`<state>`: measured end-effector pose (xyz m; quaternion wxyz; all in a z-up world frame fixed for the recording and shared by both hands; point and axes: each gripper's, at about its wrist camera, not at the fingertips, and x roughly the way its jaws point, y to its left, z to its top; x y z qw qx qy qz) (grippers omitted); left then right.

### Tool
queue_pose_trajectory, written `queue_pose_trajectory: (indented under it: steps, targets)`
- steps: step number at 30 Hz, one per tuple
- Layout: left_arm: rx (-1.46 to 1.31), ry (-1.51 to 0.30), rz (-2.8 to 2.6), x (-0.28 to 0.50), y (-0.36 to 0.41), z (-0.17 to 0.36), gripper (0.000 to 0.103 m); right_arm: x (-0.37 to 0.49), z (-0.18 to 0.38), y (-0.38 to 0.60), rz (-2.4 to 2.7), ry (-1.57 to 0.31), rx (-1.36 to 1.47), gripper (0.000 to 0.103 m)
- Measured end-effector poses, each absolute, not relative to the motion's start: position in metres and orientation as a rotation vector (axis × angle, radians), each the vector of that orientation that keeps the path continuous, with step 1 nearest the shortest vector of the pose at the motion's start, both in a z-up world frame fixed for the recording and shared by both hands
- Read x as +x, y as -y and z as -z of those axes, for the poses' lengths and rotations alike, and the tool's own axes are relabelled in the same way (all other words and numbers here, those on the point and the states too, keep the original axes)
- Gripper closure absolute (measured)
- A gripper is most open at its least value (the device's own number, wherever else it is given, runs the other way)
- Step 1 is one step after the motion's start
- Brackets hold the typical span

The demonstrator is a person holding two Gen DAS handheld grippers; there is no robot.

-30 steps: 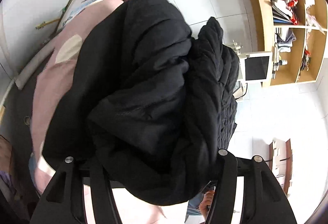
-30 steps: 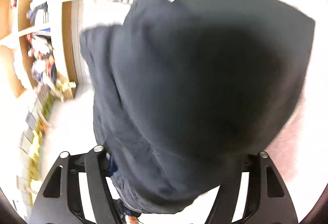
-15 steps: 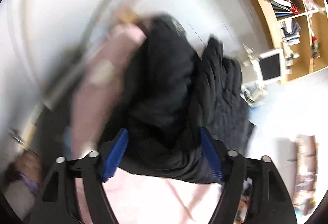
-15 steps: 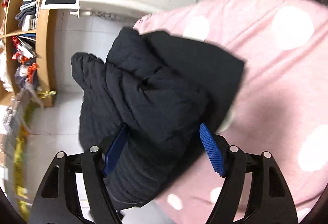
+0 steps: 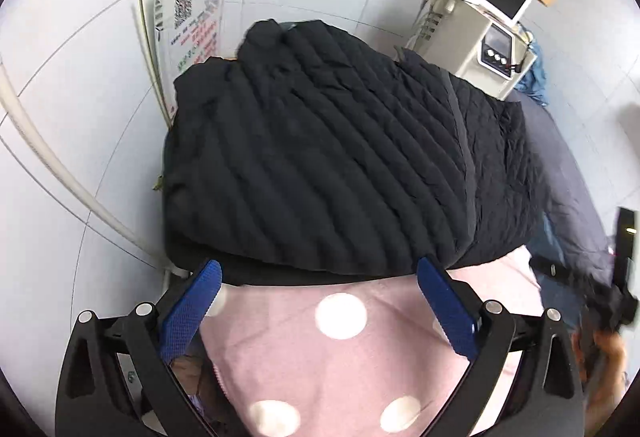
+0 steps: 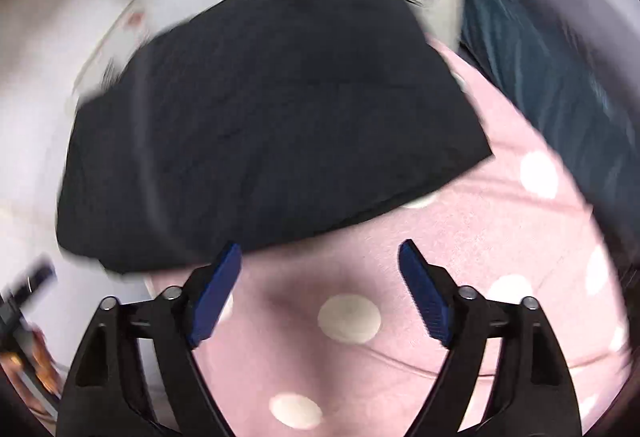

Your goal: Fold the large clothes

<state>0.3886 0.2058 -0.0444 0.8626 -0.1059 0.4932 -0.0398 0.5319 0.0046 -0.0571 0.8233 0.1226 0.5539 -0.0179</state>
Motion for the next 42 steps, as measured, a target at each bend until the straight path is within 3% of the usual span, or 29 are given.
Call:
queue_pose_trajectory:
  steps: [6, 9, 21, 42]
  targets:
    - [-0.095, -1.158, 0.076, 0.392, -0.158, 0.053, 0.006, 0.52, 0.032, -0.06, 0.064, -1.189, -0.014, 0.015]
    - [-0.032, -1.172, 0.04, 0.389, -0.15, 0.051, 0.007, 0.517, 0.026, -0.067, 0.068, -1.196, -0.025, 0.01]
    - [0.073, -1.247, 0.017, 0.388, -0.136, 0.06, 0.007, 0.511, 0.021, -0.083, 0.081, -1.203, -0.086, 0.01]
    - [0.164, -1.222, -0.082, 0.398, -0.141, 0.059, 0.007, 0.518, 0.023, -0.081, 0.151, -1.2, -0.14, 0.01]
